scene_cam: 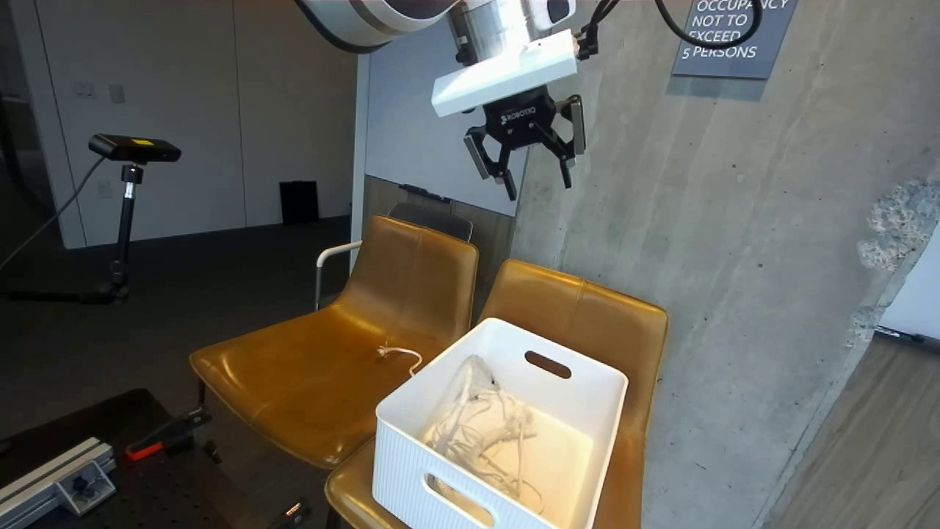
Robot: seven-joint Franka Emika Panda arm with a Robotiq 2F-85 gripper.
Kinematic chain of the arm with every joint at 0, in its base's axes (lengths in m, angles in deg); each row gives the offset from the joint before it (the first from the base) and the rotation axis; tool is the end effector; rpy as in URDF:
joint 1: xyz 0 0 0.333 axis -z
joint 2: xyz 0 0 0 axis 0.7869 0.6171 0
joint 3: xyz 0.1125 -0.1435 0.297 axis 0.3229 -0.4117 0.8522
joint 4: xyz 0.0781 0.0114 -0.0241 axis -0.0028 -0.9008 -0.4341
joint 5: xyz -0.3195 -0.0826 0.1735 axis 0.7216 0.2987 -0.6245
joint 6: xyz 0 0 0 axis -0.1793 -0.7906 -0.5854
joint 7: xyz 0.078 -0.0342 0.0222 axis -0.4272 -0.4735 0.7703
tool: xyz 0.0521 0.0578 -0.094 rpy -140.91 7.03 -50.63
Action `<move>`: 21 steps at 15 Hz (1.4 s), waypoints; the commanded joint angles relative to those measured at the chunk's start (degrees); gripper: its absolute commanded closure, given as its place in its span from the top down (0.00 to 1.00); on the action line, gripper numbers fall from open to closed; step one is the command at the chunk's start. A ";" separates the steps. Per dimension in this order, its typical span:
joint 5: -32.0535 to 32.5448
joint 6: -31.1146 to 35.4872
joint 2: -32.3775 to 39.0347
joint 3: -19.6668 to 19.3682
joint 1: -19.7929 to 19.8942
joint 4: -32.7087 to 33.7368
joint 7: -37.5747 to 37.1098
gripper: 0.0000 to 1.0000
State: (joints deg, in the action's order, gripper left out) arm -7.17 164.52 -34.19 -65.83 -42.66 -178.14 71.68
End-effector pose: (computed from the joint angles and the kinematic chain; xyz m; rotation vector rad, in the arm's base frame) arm 0.5438 -0.1896 0.5793 2.6618 0.5389 0.6334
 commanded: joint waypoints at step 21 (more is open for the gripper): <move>5.24 11.50 32.61 13.29 -11.04 2.84 23.06 1.00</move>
State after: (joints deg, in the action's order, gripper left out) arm -7.92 173.20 -7.20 -52.23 -52.86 -180.25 94.08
